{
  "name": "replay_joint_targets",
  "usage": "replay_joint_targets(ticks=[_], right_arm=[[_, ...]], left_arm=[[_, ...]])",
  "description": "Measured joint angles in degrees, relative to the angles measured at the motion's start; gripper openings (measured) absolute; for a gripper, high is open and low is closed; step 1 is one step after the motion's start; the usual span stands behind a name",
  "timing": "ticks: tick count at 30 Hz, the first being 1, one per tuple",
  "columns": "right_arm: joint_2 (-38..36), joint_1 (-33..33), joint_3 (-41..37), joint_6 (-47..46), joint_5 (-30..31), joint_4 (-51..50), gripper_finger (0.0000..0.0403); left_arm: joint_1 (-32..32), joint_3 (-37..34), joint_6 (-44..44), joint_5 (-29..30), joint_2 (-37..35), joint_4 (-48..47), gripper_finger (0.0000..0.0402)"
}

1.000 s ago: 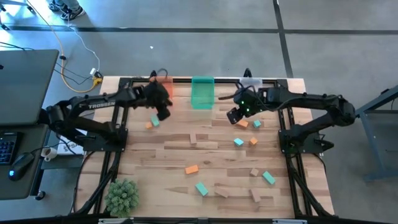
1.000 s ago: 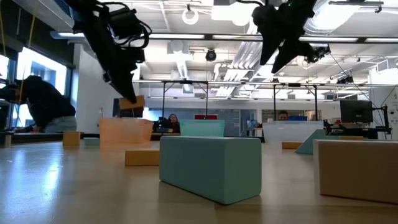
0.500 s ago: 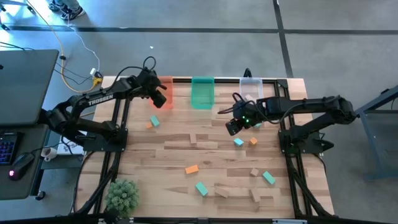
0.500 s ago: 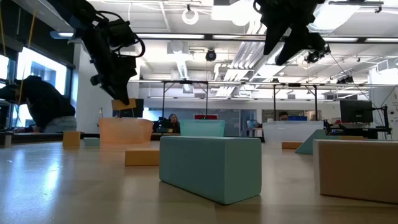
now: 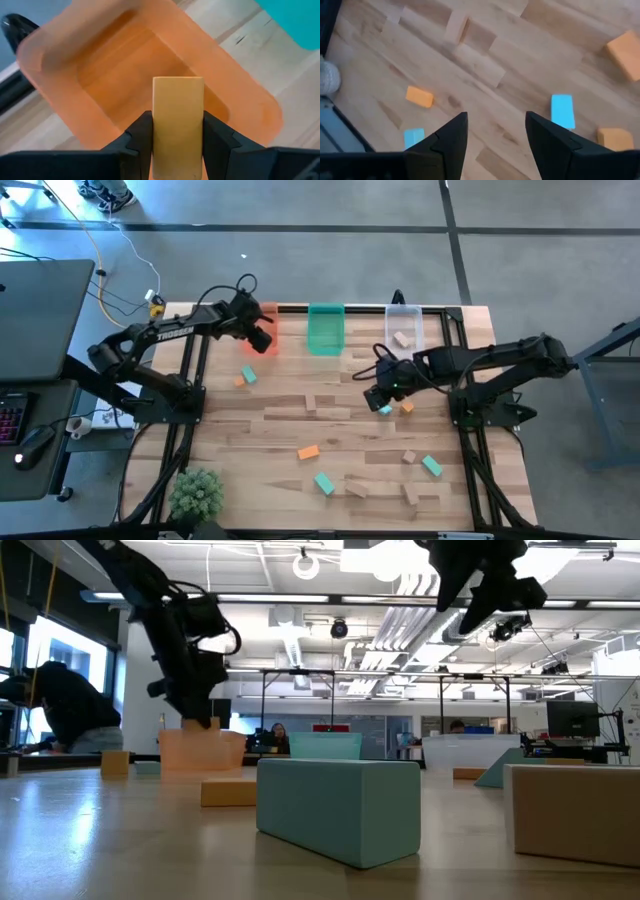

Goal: Sort & place blocks by color
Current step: Put the orange block into the orange bin

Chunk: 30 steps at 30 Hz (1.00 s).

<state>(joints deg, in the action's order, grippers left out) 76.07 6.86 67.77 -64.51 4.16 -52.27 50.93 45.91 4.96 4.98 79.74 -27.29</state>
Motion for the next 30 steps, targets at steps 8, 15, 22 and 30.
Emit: replay_joint_targets(ticks=[8, 15, 22, 30], right_arm=[[0.0, 4.51, 0.0, 0.14, -0.45, -2.35, 0.0185], [0.02, 9.08, 0.0, -1.52, -3.56, -6.2, 0.0185], [0.11, 13.46, -0.23, -8.83, -3.38, -6.94, 0.0185], [0.22, 17.44, -3.44, -15.42, -0.68, -6.71, 0.0185]], left_arm=[[-0.03, 0.0, 2.27, 1.08, 2.25, 2.22, 0.0104], [-0.03, 0.0, 2.1, 1.14, 2.25, 2.64, 0.0119], [-0.03, 0.0, 2.35, 0.3, 2.25, 2.75, 0.0117], [-0.03, 0.0, 2.35, 0.16, 2.25, 2.8, 0.0135]])
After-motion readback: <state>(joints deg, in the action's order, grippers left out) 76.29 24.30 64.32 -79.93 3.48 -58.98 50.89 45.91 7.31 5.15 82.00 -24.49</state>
